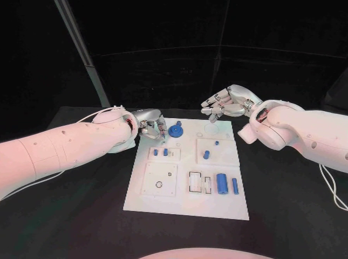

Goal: Assemble the parts on the task board

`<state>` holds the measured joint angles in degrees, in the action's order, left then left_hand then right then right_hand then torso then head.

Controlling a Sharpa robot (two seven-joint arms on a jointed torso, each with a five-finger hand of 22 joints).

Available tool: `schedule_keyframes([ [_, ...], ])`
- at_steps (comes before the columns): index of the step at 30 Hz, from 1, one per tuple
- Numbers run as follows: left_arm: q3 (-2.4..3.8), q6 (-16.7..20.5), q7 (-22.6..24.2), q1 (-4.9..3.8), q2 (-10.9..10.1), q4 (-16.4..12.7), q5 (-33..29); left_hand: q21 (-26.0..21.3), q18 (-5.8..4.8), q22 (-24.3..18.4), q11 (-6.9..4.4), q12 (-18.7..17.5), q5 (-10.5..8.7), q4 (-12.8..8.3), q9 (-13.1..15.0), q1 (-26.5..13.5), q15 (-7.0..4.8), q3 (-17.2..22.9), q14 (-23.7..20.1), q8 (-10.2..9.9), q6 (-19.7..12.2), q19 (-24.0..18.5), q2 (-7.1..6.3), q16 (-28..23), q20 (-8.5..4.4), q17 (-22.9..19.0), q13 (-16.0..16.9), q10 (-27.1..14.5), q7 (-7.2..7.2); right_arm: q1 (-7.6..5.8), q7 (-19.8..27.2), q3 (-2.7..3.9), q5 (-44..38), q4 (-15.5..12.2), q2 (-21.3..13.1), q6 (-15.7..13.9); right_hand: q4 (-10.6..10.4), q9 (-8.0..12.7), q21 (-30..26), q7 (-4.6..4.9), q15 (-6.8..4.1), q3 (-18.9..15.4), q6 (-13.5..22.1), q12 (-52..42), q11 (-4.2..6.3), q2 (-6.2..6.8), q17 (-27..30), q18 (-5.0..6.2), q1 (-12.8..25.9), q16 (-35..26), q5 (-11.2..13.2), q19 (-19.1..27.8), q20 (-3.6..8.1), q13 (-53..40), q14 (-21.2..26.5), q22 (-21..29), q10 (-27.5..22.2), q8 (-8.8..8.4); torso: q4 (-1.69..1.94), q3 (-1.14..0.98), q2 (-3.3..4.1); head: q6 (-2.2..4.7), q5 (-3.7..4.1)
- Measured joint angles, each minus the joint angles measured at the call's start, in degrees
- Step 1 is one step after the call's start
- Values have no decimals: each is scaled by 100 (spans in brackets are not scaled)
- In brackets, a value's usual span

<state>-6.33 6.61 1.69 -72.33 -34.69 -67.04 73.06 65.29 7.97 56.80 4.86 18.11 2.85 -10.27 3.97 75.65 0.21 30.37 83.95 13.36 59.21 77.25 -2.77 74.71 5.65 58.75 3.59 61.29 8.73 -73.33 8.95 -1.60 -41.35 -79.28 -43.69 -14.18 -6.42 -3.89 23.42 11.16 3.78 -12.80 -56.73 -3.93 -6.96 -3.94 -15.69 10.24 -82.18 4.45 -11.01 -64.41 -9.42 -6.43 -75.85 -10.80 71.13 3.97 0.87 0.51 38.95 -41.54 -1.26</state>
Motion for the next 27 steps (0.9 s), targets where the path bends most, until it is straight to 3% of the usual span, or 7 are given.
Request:
schedule_keyframes([
  [27,-3,-335,-76,38,66,38,-2,-1,0,-19,4,-15,0,0,1,0,0,-1,0,-1,-2,0,0,0,0,-28,2,5,-2,1,4,0,0,10,12,3,0,0,0,0,0,0,0,0,0,0,0,0,0,0,0,0,0,0,0,2,0,0,0,-4,-5,-19,-2],
])
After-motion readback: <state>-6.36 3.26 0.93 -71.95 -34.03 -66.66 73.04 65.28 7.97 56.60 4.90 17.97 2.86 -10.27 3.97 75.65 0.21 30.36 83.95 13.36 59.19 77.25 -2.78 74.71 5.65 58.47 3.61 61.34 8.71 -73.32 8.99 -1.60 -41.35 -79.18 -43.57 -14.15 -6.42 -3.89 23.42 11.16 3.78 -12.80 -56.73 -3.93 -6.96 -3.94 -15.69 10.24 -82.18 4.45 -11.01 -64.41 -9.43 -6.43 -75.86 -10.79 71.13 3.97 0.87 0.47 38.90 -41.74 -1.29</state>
